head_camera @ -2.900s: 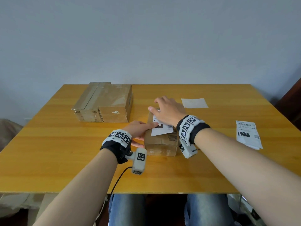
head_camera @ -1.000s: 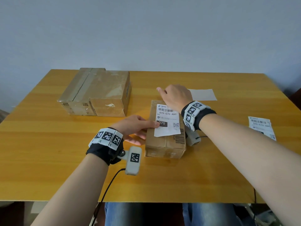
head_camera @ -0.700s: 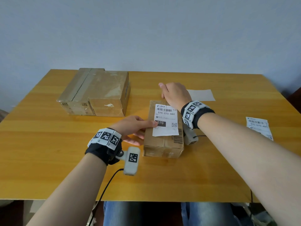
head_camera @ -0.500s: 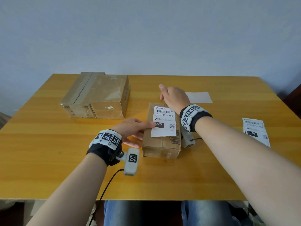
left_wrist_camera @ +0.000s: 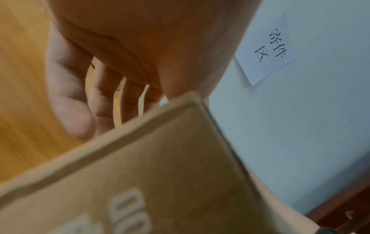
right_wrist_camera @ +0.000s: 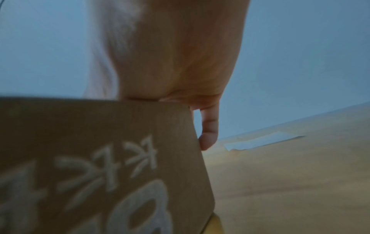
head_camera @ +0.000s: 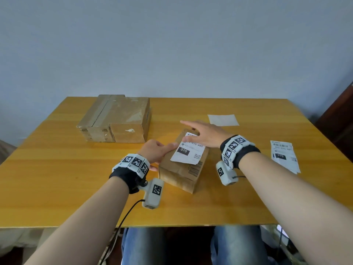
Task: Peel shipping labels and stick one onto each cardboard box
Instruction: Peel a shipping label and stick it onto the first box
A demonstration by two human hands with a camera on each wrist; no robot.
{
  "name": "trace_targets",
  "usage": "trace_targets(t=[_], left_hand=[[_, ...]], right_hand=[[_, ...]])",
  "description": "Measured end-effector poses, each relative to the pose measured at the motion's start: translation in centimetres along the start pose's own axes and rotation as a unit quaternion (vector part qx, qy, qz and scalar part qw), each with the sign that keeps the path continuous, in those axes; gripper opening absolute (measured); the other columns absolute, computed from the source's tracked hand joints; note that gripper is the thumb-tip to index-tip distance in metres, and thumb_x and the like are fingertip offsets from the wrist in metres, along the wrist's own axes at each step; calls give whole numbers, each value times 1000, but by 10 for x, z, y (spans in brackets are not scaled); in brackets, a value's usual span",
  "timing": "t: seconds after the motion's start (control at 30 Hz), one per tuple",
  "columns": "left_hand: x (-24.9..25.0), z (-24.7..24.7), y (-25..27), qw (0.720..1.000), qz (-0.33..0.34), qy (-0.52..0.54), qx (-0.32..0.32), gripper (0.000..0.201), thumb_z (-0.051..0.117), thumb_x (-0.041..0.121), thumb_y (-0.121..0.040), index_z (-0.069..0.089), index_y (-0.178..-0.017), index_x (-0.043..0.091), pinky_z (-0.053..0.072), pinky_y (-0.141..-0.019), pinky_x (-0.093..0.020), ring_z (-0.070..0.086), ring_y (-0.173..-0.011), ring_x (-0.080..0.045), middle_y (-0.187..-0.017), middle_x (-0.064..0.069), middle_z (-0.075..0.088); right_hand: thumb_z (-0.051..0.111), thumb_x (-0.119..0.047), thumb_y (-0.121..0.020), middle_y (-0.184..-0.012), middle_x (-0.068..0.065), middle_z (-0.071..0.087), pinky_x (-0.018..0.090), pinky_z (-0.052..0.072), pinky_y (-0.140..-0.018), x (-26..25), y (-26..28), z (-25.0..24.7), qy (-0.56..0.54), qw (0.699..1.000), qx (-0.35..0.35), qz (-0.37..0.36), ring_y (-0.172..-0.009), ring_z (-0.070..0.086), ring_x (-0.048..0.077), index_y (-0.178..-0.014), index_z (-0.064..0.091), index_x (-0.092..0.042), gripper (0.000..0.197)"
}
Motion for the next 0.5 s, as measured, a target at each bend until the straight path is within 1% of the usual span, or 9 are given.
trace_targets(t=[0.07,0.1,0.17,0.2,0.27,0.33,0.37,0.43,0.5], left_hand=[[3,-2,-1,999,35,-29,30,52,61,66,-90,67,-96,15,56,-54,-28,69,-77,-16,-98,1,75],[4,-4,-2,997,52,-36,47,50,58,66,-92,66,-94,17,54,-56,-28,69,-79,-17,-99,2,75],[4,-10,-6,992,76,-35,90,49,52,66,-95,64,-90,19,57,-69,-33,69,-82,-19,-96,2,74],[4,-12,-7,990,83,-29,112,50,51,65,-96,64,-88,18,56,-73,-34,67,-77,-19,-91,2,72],[4,-17,-7,985,86,-11,151,51,51,60,-98,60,-81,13,49,-70,-33,56,-62,-20,-72,2,61],[5,-20,-4,977,94,19,190,42,51,49,-101,59,-81,14,43,-63,-32,45,-56,-23,-60,0,45],[7,-20,-3,973,97,37,205,40,51,44,-102,60,-79,14,40,-61,-31,42,-53,-23,-57,0,41],[10,-19,-1,968,104,70,216,37,50,38,-103,60,-75,17,38,-58,-29,40,-49,-21,-53,3,41],[12,-15,-1,971,105,92,195,34,49,36,-103,61,-77,18,41,-57,-30,46,-50,-21,-56,2,46]], right_hand=[[40,-88,-86,-159,-2,40,48,55,-92,-1,4,-3,7,1000,-14,7,-130,54,23,-156,24,-56,79],[39,-87,-86,-155,-1,43,46,55,-89,-2,6,-4,14,1000,-18,13,-125,56,23,-155,29,-55,77],[42,-83,-89,-146,1,47,44,55,-86,-1,7,-7,25,999,-20,35,-116,58,23,-151,40,-50,71],[44,-82,-90,-144,2,49,44,54,-85,0,7,-8,29,998,-19,46,-113,60,24,-148,43,-45,68],[44,-79,-93,-131,4,57,40,53,-76,5,8,-7,30,997,-14,74,-98,64,22,-143,47,-34,67],[41,-77,-95,-105,4,65,37,52,-66,11,11,-7,23,992,7,125,-78,64,19,-139,46,-23,70],[38,-77,-96,-94,2,66,39,52,-65,13,14,-7,21,986,18,164,-73,64,19,-141,43,-19,74],[32,-76,-98,-83,1,62,40,50,-64,15,21,-10,31,968,31,248,-69,60,21,-149,34,-13,81],[31,-75,-99,-81,1,56,37,43,-63,14,26,-13,40,951,36,305,-68,56,22,-149,33,-11,81]])
Point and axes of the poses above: each hand's wrist, its own y-axis away from the middle knuckle, its own z-axis out of the palm, x = y × z, the point moved 1 cm from there along -y, towards the middle knuckle
